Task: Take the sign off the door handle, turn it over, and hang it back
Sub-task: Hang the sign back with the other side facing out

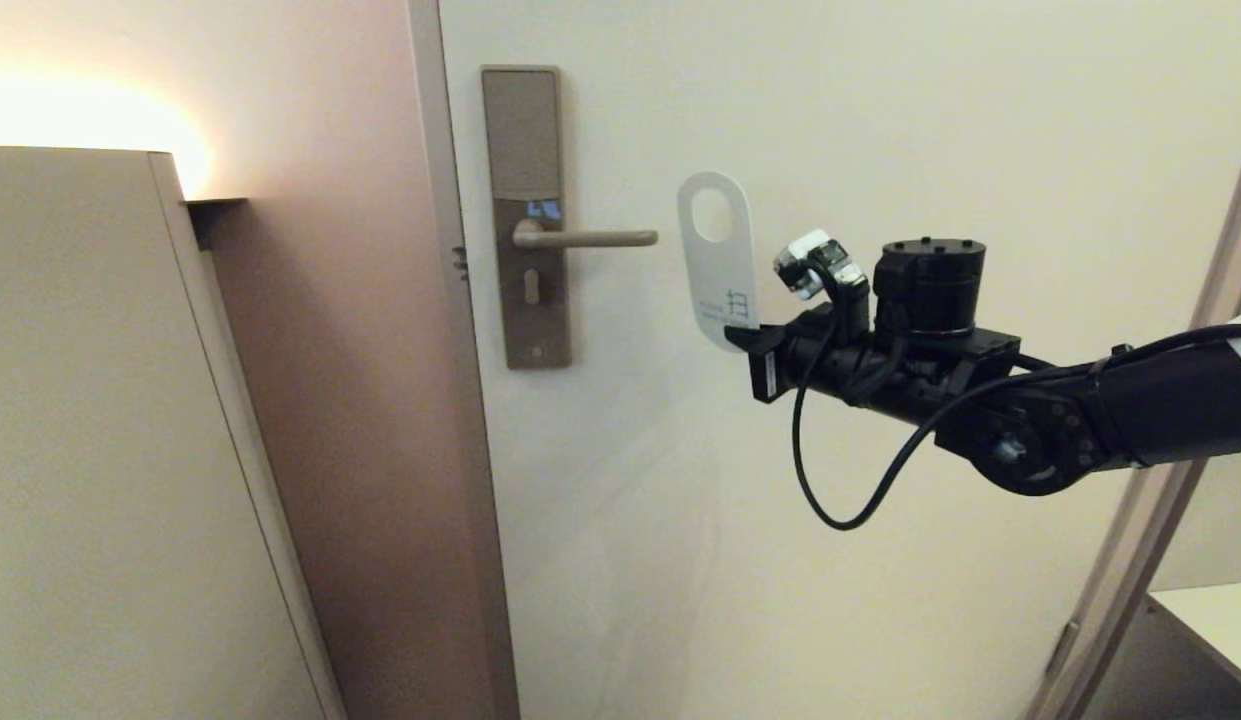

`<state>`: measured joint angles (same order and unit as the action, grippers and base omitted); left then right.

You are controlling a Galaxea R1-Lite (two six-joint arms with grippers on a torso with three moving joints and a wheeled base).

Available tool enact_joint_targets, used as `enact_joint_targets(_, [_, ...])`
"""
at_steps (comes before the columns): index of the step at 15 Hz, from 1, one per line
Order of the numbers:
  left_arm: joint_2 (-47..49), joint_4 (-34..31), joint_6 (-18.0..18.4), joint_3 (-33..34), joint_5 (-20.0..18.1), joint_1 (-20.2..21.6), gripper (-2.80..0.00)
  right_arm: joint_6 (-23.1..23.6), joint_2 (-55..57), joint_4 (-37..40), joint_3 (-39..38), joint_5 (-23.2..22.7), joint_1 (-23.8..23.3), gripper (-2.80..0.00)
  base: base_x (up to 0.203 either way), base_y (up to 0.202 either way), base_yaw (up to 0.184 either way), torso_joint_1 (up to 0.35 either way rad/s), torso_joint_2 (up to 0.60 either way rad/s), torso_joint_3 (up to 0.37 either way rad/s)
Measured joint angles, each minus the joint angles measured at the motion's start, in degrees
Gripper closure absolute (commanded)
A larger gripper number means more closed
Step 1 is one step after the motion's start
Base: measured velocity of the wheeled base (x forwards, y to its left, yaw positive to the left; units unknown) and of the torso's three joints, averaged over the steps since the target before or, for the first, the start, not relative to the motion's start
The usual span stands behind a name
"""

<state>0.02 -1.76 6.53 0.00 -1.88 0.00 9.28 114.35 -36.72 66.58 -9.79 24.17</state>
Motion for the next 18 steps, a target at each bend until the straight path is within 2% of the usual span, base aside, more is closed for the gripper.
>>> enact_joint_targets(3, [0.00,0.00,0.02,0.00,-0.01,0.00,0.00,1.95,2.01,-0.07,1.39,0.09,0.22,0.00,0.000,0.000,0.000,0.000,0.00,0.000])
enact_joint_targets(18, [0.00,0.00,0.00,0.00,0.04,0.00,0.00,4.08,6.69,0.00,4.46,0.21,2.47,0.00,0.000,0.000,0.000,0.000,0.00,0.000])
